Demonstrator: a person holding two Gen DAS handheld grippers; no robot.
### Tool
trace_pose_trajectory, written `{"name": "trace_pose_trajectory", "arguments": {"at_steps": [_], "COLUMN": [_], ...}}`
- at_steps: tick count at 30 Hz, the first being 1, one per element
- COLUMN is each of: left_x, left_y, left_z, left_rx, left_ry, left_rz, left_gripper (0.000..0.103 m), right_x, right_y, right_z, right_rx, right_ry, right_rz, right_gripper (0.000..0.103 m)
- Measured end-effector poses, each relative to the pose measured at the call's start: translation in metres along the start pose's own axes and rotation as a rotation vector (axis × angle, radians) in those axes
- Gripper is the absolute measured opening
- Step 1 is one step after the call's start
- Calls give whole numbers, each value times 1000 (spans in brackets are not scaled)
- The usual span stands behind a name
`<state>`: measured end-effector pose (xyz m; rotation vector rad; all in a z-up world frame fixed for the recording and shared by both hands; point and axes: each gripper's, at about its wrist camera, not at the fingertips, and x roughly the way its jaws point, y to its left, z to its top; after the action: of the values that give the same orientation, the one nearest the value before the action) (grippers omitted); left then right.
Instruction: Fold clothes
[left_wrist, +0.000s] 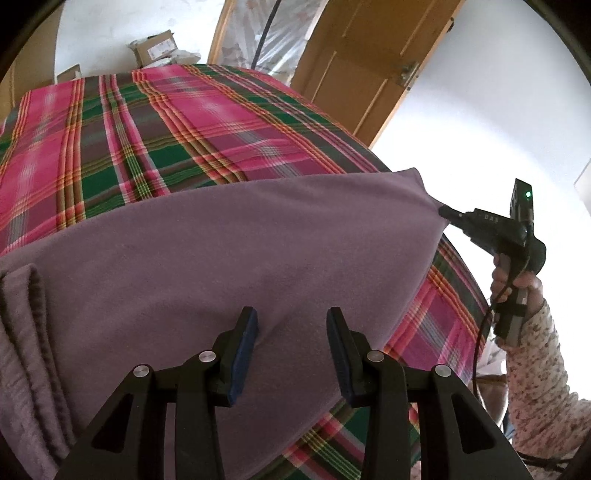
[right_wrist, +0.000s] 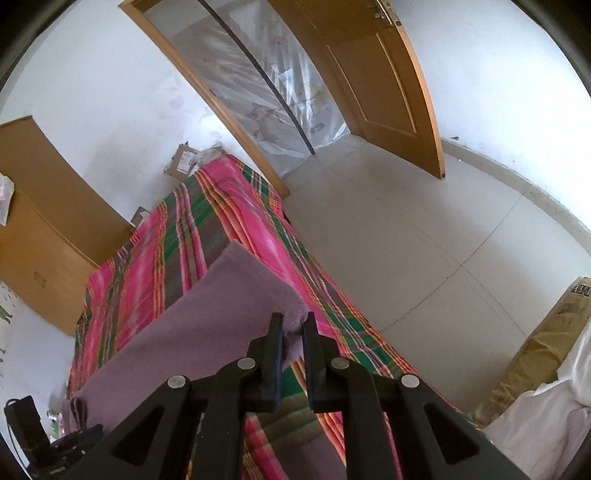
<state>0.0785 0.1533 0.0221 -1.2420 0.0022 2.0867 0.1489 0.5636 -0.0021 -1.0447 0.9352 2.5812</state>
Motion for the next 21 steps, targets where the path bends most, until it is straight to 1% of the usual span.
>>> {"name": "trace_pose_trajectory", "arguments": {"at_steps": [2, 4, 5, 6, 7, 8, 10, 13, 15, 17, 21], "left_x": [1, 0, 1, 1, 1, 2, 3, 3, 4, 5, 5], "left_y": [0, -1, -2, -2, -2, -3, -4, -4, -4, -4, -4], "left_z": [1, 1, 1, 1, 1, 1, 1, 3, 3, 4, 5], "left_rx": [0, 2, 4, 5, 5, 6, 8, 8, 4, 3, 7], "left_ry": [2, 1, 1, 1, 1, 1, 2, 3, 3, 4, 7], "left_rz": [2, 1, 1, 1, 0, -2, -6, -12, -16, -18, -21], "left_gripper": [40, 40, 40, 40, 40, 40, 40, 40, 40, 40, 40], "right_x": [-3, -7, -11, -14, -15, -15, -9, 2, 9, 15, 25], "right_y": [-5, -12, -17, -22, -26, -29, -30, -30, -30, -30, -25], "right_z": [0, 0, -1, -3, -5, -8, -13, -15, -15, -15, -11], "right_rx": [23, 82, 119, 154, 185, 209, 222, 231, 259, 283, 296], "right_ry": [-10, -31, -43, -53, -57, -53, -24, 27, 62, 82, 93], "right_rz": [-16, -5, 19, 53, 89, 124, 153, 156, 202, 216, 219], "right_gripper": [18, 23, 30, 43, 49, 53, 53, 53, 53, 53, 52]}}
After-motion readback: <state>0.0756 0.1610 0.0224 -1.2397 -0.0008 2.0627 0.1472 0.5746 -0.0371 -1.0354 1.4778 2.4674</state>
